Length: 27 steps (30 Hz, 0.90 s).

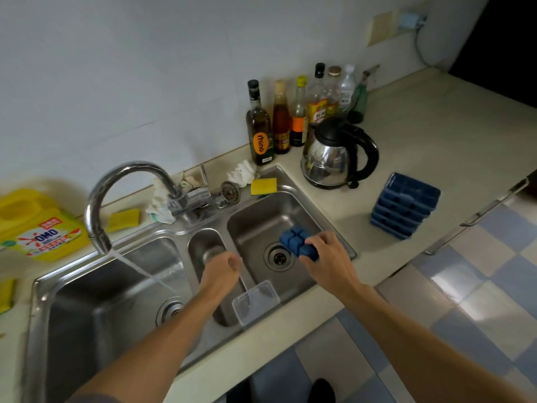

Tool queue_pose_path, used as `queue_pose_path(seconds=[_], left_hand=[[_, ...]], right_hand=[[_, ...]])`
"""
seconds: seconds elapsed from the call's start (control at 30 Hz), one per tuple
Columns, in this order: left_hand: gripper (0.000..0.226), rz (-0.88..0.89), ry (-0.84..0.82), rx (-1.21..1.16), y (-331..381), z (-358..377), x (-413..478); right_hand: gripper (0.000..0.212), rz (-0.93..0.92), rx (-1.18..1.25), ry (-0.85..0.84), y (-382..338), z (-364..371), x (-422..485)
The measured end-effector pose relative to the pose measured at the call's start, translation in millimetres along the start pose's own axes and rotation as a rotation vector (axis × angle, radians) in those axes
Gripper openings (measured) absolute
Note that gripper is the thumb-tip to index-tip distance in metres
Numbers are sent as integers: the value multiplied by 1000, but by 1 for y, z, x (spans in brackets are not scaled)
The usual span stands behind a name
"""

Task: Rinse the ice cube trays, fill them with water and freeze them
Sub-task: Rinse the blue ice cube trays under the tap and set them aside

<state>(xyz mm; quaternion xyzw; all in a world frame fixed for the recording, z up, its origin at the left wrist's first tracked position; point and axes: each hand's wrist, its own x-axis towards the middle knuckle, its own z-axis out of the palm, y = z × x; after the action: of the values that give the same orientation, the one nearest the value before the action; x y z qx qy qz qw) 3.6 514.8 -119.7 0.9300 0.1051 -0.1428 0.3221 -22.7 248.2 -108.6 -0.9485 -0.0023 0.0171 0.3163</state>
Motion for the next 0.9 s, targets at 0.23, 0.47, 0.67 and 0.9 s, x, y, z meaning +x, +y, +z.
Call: queue_pose_path(seconds=[0.23,0.47,0.67,0.9], left_hand=[[16,81,-54,21,48,34,3],[19,125,-126,-27,69,47,31],[21,218,-189,-146,91,51,62],[30,311,-269,-295,122,59,73]], right_hand=[[37,-65,-17,82,22,-34,15],[39,11,-20,24,36,-22,20],[25,200,242,31,32,-24,37],[17,640,889,-76,31,-48,62]])
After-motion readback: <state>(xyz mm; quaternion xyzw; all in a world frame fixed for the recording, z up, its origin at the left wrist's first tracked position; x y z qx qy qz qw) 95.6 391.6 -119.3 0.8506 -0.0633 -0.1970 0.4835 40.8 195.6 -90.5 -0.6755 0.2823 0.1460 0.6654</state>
